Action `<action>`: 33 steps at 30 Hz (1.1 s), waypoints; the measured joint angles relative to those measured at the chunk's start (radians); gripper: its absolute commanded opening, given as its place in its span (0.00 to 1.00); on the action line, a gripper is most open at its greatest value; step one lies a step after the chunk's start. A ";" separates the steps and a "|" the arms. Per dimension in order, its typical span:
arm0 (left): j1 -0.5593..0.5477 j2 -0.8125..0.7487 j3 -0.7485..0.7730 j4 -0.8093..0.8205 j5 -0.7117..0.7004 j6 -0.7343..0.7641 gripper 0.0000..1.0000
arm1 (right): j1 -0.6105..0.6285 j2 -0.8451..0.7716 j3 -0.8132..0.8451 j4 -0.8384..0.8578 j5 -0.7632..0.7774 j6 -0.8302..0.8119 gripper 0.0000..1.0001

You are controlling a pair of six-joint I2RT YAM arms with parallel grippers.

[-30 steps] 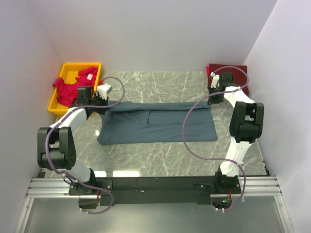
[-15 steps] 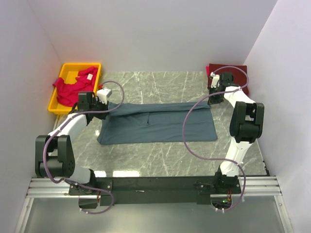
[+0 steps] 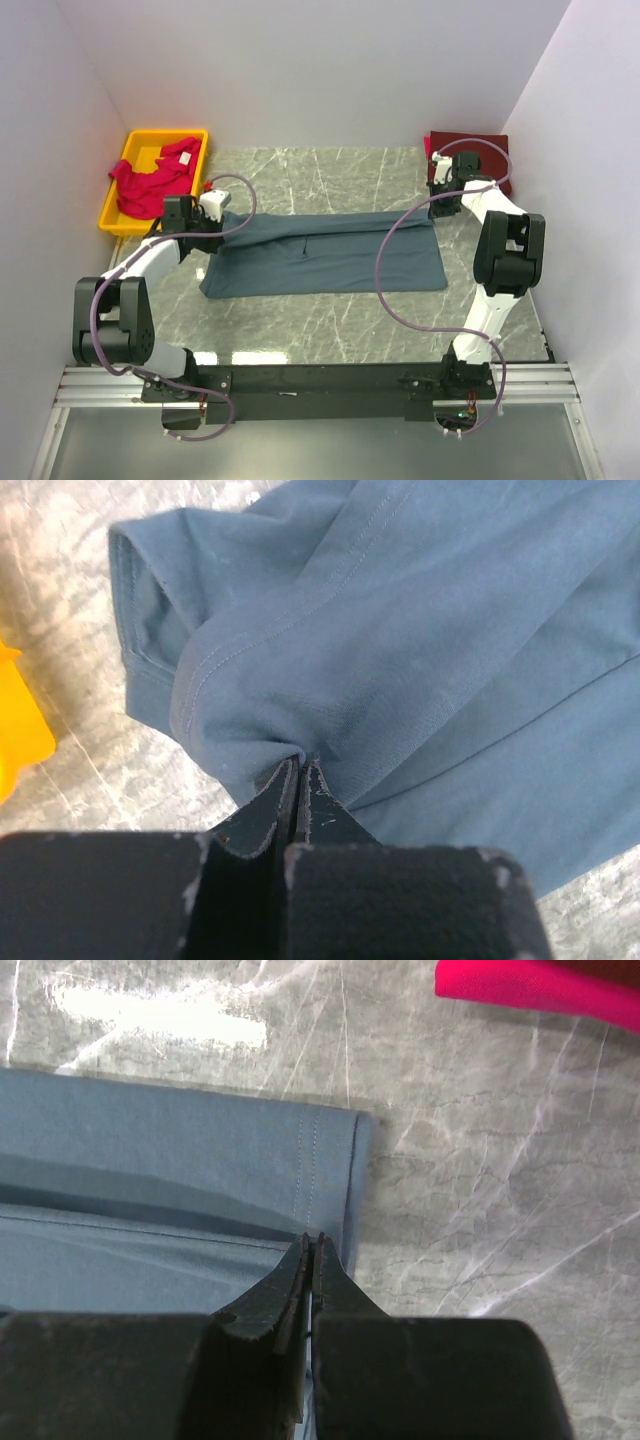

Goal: Fold and stack the t-shirts
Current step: Fold the tshirt

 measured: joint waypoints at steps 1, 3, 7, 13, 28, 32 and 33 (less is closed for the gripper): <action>0.000 0.000 -0.004 0.000 0.000 0.000 0.00 | 0.000 0.000 -0.002 0.000 0.000 0.000 0.00; -0.003 -0.002 -0.016 0.000 0.000 0.000 0.00 | 0.000 0.000 -0.002 0.001 0.000 -0.001 0.00; -0.032 -0.002 -0.041 0.000 -0.006 -0.001 0.00 | 0.000 0.000 -0.002 0.001 0.000 -0.003 0.00; -0.055 0.001 -0.070 0.000 -0.026 -0.018 0.00 | 0.000 0.000 -0.002 0.001 0.001 -0.014 0.00; -0.055 0.048 -0.070 0.005 -0.051 -0.026 0.00 | 0.000 0.000 -0.015 0.000 0.006 -0.027 0.00; -0.055 0.048 -0.070 0.002 -0.051 -0.026 0.01 | 0.000 0.000 -0.015 0.000 0.007 -0.030 0.00; -0.055 0.048 -0.070 0.001 -0.050 -0.026 0.00 | -0.001 0.000 -0.015 0.000 0.007 -0.030 0.00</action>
